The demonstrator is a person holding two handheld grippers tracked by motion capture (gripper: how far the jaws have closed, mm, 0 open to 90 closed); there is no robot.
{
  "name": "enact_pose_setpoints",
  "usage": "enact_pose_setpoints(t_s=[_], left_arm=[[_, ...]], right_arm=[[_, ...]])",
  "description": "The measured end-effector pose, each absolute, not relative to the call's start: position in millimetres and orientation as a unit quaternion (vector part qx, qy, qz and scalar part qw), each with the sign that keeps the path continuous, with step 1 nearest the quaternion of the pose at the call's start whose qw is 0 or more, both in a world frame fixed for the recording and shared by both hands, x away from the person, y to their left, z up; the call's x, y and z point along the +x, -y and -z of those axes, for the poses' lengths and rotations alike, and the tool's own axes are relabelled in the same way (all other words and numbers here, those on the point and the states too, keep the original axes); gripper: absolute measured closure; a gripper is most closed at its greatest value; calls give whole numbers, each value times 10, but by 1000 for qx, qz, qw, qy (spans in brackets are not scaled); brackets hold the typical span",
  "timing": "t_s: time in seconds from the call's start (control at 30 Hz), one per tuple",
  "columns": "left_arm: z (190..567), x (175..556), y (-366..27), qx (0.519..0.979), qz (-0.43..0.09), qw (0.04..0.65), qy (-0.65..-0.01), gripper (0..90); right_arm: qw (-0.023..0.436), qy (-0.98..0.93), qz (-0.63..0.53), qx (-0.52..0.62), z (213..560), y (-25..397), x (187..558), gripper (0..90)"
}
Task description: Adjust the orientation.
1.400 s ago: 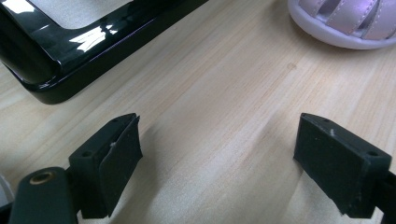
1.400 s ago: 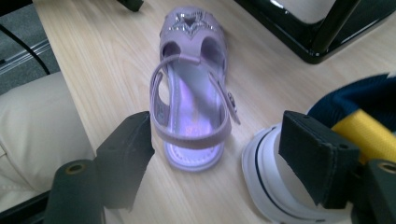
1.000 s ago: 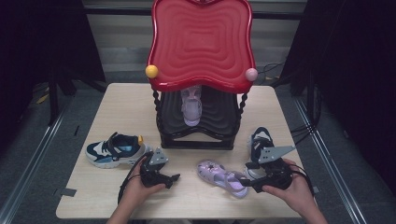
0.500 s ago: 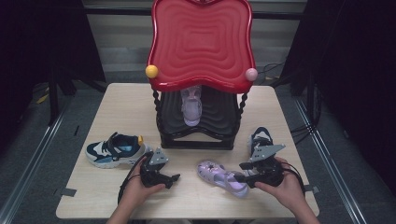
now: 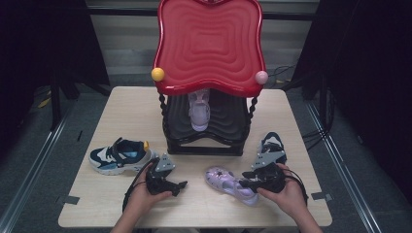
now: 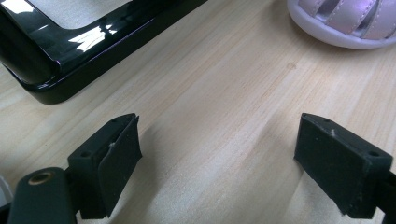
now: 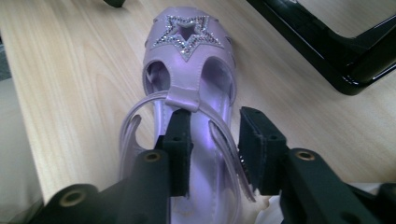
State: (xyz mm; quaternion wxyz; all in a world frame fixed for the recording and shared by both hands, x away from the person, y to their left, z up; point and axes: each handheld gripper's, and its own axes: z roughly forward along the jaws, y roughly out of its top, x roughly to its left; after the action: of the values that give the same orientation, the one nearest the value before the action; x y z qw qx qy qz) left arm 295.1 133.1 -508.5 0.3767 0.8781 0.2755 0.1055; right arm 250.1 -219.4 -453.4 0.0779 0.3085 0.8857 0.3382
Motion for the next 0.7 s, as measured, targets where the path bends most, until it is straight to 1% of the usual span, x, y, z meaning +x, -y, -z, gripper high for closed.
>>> enact_pose_setpoints(t_s=[0.07,0.13,0.33,0.6,0.7], left_arm=[[5085,2951,-1331,878,-105,377,-276,137],[5084,2952,-1331,878,-105,377,-275,137],[5085,2952,-1331,878,-105,377,-275,136],[5085,2953,-1331,878,-104,378,-275,136],[5085,2953,-1331,878,-104,378,-275,136]], right_arm=[[85,-886,-335,308,4542,2185,2502,690],[90,-886,-335,307,4542,2183,2502,750],[99,-886,-334,305,4535,2142,2466,827],[113,-879,-347,308,4545,2058,2433,838],[104,-873,-354,319,4555,2056,2430,822]])
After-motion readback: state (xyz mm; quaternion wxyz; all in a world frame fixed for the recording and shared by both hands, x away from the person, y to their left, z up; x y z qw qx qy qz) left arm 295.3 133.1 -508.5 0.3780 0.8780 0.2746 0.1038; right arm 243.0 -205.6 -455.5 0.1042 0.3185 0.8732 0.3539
